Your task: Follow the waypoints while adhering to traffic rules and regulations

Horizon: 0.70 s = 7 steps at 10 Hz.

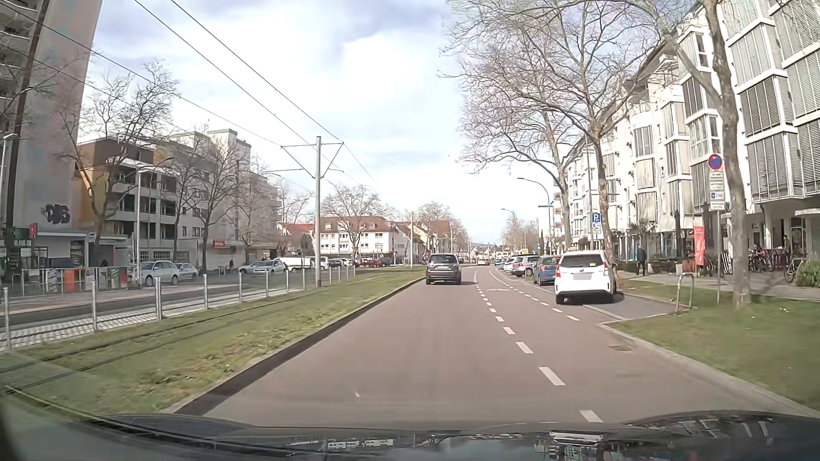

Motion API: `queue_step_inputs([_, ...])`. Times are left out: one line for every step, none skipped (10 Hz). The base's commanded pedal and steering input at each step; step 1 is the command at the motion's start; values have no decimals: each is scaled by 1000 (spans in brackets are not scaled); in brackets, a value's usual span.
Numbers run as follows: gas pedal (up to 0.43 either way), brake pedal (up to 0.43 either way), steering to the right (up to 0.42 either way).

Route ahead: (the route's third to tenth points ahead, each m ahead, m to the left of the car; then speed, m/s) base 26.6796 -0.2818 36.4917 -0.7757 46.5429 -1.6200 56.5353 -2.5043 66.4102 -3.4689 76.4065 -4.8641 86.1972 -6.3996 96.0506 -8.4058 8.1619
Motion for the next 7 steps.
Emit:
queue_step_inputs([228,0,11])
queue_step_inputs([228,0,13])
queue_step_inputs([220,0,14])
queue_step_inputs([220,0,14])
queue_step_inputs([220,0,14])
queue_step_inputs([209,0,16])
queue_step_inputs([209,0,16])
